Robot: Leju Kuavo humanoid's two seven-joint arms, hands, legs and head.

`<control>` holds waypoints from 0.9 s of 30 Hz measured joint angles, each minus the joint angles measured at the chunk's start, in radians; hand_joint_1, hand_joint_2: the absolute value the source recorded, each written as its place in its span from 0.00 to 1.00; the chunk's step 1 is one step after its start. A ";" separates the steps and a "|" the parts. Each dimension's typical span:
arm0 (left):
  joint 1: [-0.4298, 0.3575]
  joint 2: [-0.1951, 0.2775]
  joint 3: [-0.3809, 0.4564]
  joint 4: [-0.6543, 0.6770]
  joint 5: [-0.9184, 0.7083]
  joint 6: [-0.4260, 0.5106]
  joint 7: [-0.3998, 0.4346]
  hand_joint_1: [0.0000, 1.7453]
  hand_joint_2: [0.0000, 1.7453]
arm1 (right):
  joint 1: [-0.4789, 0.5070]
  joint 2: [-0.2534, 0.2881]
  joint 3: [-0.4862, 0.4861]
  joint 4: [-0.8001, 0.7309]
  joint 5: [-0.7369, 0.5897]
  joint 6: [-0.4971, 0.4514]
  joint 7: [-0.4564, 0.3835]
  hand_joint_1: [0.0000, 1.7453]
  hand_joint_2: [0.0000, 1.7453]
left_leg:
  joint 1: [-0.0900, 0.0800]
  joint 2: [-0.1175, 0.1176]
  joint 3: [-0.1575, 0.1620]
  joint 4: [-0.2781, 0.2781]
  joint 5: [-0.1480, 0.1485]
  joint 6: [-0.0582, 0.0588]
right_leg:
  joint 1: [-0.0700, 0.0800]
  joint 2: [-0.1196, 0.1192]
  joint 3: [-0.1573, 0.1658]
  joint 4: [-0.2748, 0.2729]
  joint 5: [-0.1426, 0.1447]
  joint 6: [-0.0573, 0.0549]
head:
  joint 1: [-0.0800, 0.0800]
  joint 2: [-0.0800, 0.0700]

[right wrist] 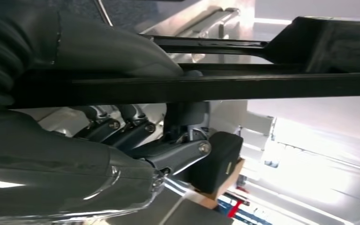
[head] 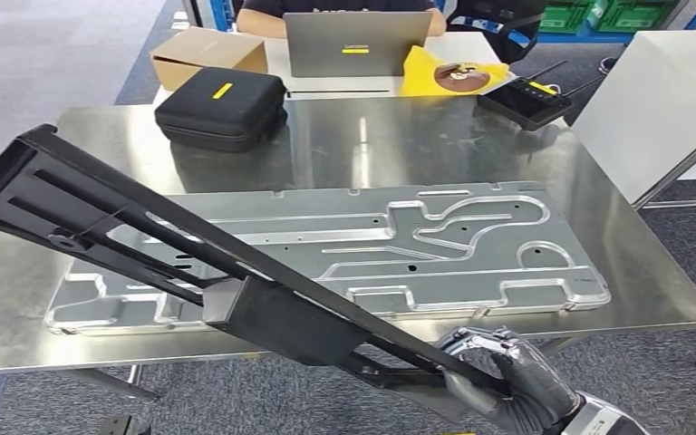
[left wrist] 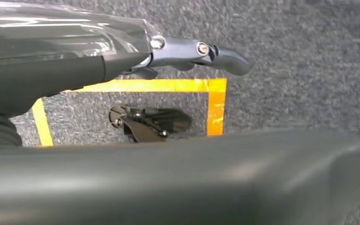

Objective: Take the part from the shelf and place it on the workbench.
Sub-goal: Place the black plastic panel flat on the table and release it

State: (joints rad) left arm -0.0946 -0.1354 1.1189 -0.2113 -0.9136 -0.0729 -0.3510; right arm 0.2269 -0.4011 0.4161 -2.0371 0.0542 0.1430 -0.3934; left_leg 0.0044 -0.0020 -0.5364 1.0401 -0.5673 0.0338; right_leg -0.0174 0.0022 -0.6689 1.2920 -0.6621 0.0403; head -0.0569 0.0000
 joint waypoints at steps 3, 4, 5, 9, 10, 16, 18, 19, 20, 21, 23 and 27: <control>0.001 0.000 0.001 0.000 0.002 0.000 -0.001 0.00 1.00 | 0.006 -0.014 -0.022 -0.011 0.004 -0.006 -0.001 1.00 1.00 | 0.001 -0.001 0.028 0.001 -0.022 -0.011 | 0.002 -0.002 0.055 -0.171 0.117 0.001 | 0.000 0.000; 0.000 0.000 0.001 0.000 0.002 0.000 -0.001 0.00 1.00 | 0.008 -0.018 -0.029 -0.015 0.005 -0.007 -0.002 1.00 1.00 | 0.000 -0.001 0.032 0.000 -0.027 -0.016 | 0.004 -0.001 0.069 -0.208 0.129 -0.004 | 0.000 0.000; -0.001 0.000 0.001 0.000 0.002 0.000 -0.002 0.00 1.00 | 0.010 -0.020 -0.034 -0.019 0.006 -0.008 -0.003 1.00 1.00 | -0.001 -0.002 0.034 -0.001 -0.030 -0.021 | 0.006 0.000 0.074 -0.221 0.127 -0.012 | 0.001 0.000; -0.002 0.000 0.002 0.000 0.007 -0.002 -0.006 0.00 1.00 | 0.020 -0.032 -0.063 -0.039 0.020 -0.020 -0.005 1.00 1.00 | -0.005 -0.002 0.039 -0.011 -0.031 -0.018 | 0.005 0.002 0.075 -0.232 0.123 -0.029 | 0.000 0.000; -0.002 0.000 0.002 0.000 0.009 -0.003 -0.008 0.00 1.00 | 0.023 -0.037 -0.074 -0.045 0.024 -0.026 -0.005 1.00 1.00 | -0.006 -0.002 0.041 -0.012 -0.031 -0.013 | 0.003 0.002 0.076 -0.233 0.122 -0.029 | 0.000 0.000; -0.001 0.000 0.007 0.000 0.012 -0.005 -0.018 0.00 1.00 | 0.047 -0.074 -0.178 -0.083 0.041 -0.056 0.006 1.00 1.00 | -0.007 -0.002 0.048 -0.023 -0.029 -0.007 | 0.005 0.001 0.079 -0.233 0.115 -0.036 | -0.001 0.000; -0.001 0.000 0.009 0.000 0.012 -0.006 -0.020 0.00 1.00 | 0.053 -0.088 -0.229 -0.095 0.051 -0.064 0.014 1.00 1.00 | -0.006 -0.002 0.048 -0.025 -0.030 -0.008 | 0.006 0.001 0.079 -0.233 0.114 -0.037 | -0.001 0.000; 0.000 0.000 0.010 0.000 0.012 -0.006 -0.021 0.00 1.00 | 0.055 -0.093 -0.255 -0.101 0.060 -0.067 0.020 1.00 1.00 | -0.006 -0.002 0.048 -0.026 -0.030 -0.009 | 0.006 0.001 0.079 -0.233 0.114 -0.037 | -0.001 0.000; 0.000 0.000 0.011 0.000 0.011 -0.006 -0.021 0.00 1.00 | 0.055 -0.097 -0.278 -0.105 0.072 -0.071 0.026 1.00 1.00 | -0.006 -0.001 0.049 -0.026 -0.031 -0.012 | 0.007 0.001 0.079 -0.233 0.114 -0.037 | -0.001 0.000; 0.000 -0.001 0.011 0.000 0.011 -0.006 -0.021 0.00 1.00 | 0.055 -0.099 -0.301 -0.109 0.091 -0.077 0.035 1.00 1.00 | -0.006 -0.001 0.049 -0.026 -0.031 -0.015 | 0.007 0.001 0.079 -0.233 0.114 -0.037 | -0.001 0.000; 0.000 -0.001 0.013 0.000 0.010 -0.007 -0.022 0.00 1.00 | 0.055 -0.104 -0.340 -0.115 0.144 -0.098 0.053 1.00 1.00 | -0.006 -0.001 0.049 -0.027 -0.031 -0.022 | 0.007 0.001 0.080 -0.233 0.114 -0.037 | -0.001 0.000; 0.000 -0.002 0.014 0.000 0.005 -0.011 -0.023 0.00 1.00 | 0.050 -0.126 -0.411 -0.121 0.305 -0.161 0.110 1.00 1.00 | -0.007 -0.001 0.051 -0.026 -0.032 -0.026 | 0.006 0.001 0.083 -0.233 0.114 -0.037 | -0.001 0.000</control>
State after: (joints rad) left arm -0.0942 -0.1378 1.1325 -0.2113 -0.9086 -0.0840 -0.3738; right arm 0.2772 -0.5271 0.0054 -2.1586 0.3589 -0.0177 -0.2835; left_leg -0.0024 -0.0034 -0.4856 1.0137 -0.5993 0.0075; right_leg -0.0116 0.0028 -0.5859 1.0586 -0.5481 0.0037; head -0.0576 0.0000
